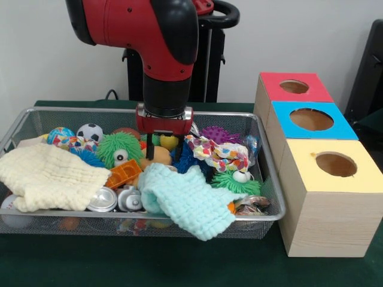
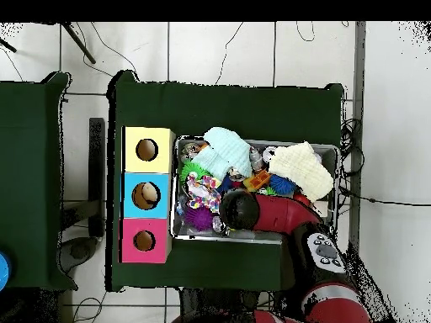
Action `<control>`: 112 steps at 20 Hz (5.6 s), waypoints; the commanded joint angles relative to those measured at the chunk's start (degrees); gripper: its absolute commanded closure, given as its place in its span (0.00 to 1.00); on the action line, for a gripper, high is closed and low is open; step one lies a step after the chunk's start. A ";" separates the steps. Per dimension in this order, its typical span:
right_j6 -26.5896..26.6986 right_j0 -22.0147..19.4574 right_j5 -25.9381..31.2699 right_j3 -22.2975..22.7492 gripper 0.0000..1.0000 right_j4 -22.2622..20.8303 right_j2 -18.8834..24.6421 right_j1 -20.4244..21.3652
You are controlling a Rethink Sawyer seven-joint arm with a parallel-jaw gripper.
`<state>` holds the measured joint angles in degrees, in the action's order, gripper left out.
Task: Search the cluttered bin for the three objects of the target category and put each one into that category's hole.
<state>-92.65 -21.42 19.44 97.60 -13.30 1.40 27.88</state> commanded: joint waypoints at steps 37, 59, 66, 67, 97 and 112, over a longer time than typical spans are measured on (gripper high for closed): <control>-4.86 2.78 7.67 -16.72 0.00 2.60 4.47 -7.43; -5.46 3.90 1.67 -19.59 0.00 0.01 2.32 -14.73; -4.74 3.75 1.85 -19.50 1.00 0.04 2.84 -14.52; -4.81 3.83 1.88 -19.56 1.00 0.06 2.77 -14.51; -6.93 3.39 1.22 -13.98 1.00 1.45 2.44 -10.77; -7.51 2.38 -2.91 -5.90 1.00 0.02 2.15 -7.34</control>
<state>-92.65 -16.94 23.06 86.22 -12.16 -0.54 20.99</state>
